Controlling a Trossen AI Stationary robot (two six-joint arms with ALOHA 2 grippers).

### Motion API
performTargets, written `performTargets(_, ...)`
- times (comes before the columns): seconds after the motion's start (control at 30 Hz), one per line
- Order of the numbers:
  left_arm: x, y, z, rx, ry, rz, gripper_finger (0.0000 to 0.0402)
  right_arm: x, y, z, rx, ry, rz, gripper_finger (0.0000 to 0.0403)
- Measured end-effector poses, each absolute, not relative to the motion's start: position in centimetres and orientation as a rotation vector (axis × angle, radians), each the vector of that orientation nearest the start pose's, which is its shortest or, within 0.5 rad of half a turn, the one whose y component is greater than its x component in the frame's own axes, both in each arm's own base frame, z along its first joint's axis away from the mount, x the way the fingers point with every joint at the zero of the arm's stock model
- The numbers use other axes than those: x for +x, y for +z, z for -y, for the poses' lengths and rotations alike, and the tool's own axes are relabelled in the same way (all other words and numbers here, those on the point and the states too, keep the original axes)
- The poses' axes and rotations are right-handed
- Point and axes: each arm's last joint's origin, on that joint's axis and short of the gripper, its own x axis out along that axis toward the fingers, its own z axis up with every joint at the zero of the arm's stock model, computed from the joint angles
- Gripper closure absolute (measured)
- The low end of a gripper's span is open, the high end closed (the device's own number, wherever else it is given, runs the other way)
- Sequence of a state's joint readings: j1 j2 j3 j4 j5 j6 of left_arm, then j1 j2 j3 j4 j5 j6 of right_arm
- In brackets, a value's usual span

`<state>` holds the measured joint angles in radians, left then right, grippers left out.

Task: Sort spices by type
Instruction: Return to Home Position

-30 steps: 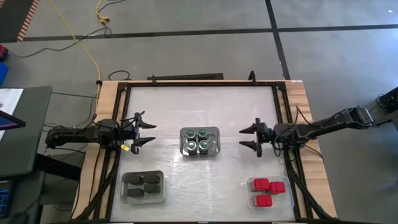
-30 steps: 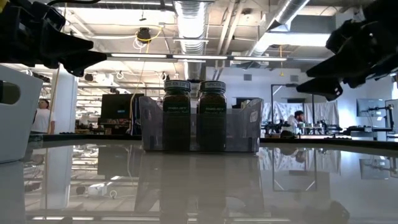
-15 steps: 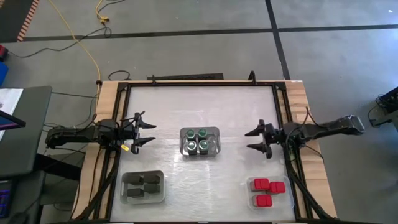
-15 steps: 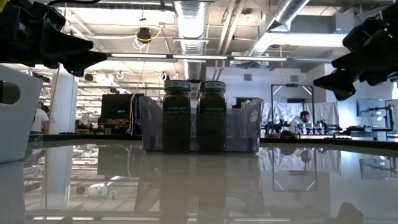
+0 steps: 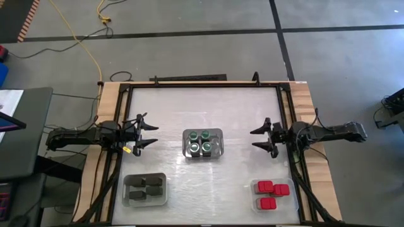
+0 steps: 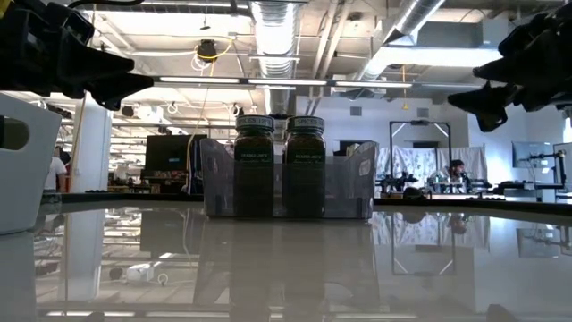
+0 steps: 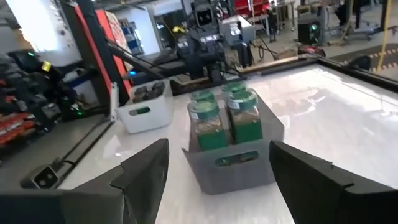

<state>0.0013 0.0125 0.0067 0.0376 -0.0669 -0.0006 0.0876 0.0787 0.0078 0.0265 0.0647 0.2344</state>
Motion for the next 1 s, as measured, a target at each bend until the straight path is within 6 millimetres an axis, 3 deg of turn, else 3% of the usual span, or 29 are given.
performTargets(1.0, 9.8, 16.8, -0.2, -0.002, 0.069, 0.031, 0.0164, 11.3, 14.0, -0.6, 0.129, -0.004, -0.297, 0.0097)
